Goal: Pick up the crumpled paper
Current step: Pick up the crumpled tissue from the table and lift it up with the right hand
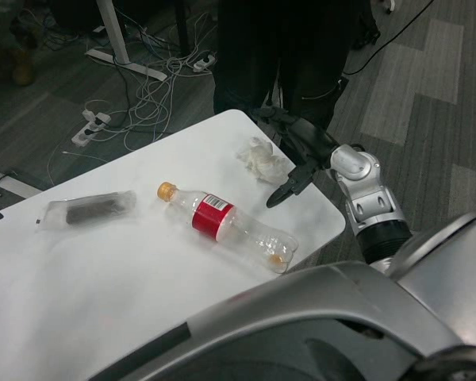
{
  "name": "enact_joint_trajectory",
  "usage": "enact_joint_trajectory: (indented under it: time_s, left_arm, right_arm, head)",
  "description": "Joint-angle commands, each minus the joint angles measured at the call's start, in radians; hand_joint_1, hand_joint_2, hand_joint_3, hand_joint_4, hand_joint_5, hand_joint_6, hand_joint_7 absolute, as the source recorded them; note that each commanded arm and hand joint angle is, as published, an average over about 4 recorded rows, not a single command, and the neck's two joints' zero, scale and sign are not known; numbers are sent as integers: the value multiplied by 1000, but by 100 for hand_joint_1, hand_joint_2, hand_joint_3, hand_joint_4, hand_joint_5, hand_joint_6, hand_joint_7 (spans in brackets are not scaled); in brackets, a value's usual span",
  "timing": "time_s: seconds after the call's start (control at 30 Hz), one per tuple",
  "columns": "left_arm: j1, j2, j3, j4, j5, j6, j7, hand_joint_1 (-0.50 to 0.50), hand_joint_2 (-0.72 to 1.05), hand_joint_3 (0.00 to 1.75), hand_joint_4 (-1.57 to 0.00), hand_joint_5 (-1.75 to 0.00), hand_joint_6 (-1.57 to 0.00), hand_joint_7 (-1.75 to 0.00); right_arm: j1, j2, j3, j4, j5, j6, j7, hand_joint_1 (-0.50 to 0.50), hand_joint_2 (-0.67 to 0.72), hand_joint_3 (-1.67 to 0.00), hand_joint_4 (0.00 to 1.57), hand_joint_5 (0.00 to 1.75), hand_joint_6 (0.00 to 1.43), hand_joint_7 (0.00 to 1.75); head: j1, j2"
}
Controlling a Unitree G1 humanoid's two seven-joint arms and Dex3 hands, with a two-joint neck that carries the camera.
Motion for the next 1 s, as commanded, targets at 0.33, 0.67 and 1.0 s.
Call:
enact_joint_trajectory:
  time_s: [0.33, 0.67, 1.0]
  left_arm:
    - [13, 14, -12, -1, -11, -9, 2, -50, -10, 0, -11, 0, 0, 0]
    - [20, 14, -13, -6, -13, -9, 2, -50, -10, 0, -11, 0, 0, 0]
    - [22, 15, -17, -5, -20, -9, 2, -50, -10, 0, -11, 0, 0, 0]
  right_arm:
    - [-11, 20, 30, 130, 10, -99, 0, -46, -38, -73, 0, 0, 0, 52]
    - [-30, 21, 37, 202, 16, -133, -5, -46, -41, -79, 0, 0, 0, 63]
    - [-34, 14, 39, 246, 10, -136, -6, -46, -46, -95, 0, 0, 0, 68]
  head:
    - [-25, -11]
    - [-19, -14]
    - [-24, -25]
